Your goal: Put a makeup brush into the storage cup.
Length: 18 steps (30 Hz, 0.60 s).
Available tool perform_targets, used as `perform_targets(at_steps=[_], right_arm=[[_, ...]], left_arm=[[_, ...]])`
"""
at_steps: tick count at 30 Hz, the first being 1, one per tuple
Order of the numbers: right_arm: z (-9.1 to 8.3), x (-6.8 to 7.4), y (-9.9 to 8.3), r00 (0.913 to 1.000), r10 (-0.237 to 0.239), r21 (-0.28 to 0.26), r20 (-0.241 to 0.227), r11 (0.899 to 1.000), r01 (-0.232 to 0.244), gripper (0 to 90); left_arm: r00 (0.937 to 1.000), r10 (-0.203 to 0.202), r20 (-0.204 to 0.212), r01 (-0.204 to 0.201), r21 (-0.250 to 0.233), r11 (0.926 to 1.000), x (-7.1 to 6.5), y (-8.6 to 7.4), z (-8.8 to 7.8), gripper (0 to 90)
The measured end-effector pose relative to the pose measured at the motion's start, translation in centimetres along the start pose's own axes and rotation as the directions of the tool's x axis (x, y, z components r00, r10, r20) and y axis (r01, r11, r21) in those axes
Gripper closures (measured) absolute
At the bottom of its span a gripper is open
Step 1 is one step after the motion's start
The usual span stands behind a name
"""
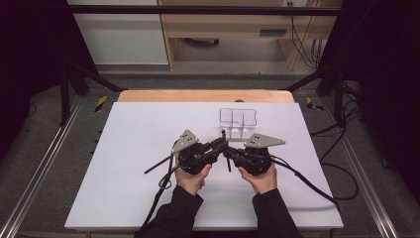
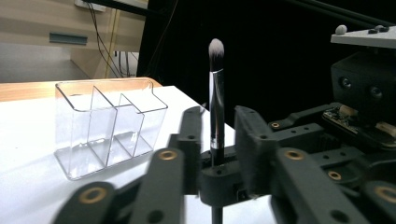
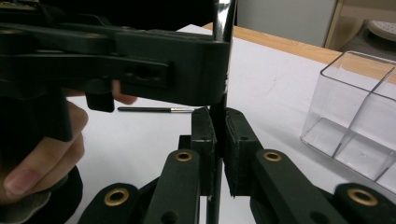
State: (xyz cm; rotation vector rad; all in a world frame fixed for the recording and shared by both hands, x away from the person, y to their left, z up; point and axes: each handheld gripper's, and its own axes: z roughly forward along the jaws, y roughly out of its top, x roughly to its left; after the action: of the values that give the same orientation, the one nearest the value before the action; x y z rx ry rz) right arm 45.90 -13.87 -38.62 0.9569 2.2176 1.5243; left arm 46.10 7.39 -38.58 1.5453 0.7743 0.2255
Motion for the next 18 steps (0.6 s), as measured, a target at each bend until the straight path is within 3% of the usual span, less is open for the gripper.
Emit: perform_targets(at_steps=[2, 9, 18], right_arm=[[0.0, 0.0, 0.0, 1.0, 0.001, -0.001, 0.003, 1.0, -0.001, 84.1], [0.0, -0.4, 0.2, 0.9989, -0.001, 0.0, 0.046, 1.0, 0.001, 84.1], [0.0, -0.9, 0.5, 0.9972, 0.003, -0.009, 0.074, 1.0, -0.003, 84.1]], left_arm=[[1.0, 0.005, 0.001, -0.005, 0.004, 1.0, 0.0, 0.1, -0.1, 66.7], [0.9983, 0.056, -0.017, -0.056, 0.018, 0.9983, 0.4, 1.0, -1.4, 45.2], [0.9938, 0.098, -0.052, -0.097, 0.032, 0.9948, 1.2, 1.6, -3.3, 28.1]])
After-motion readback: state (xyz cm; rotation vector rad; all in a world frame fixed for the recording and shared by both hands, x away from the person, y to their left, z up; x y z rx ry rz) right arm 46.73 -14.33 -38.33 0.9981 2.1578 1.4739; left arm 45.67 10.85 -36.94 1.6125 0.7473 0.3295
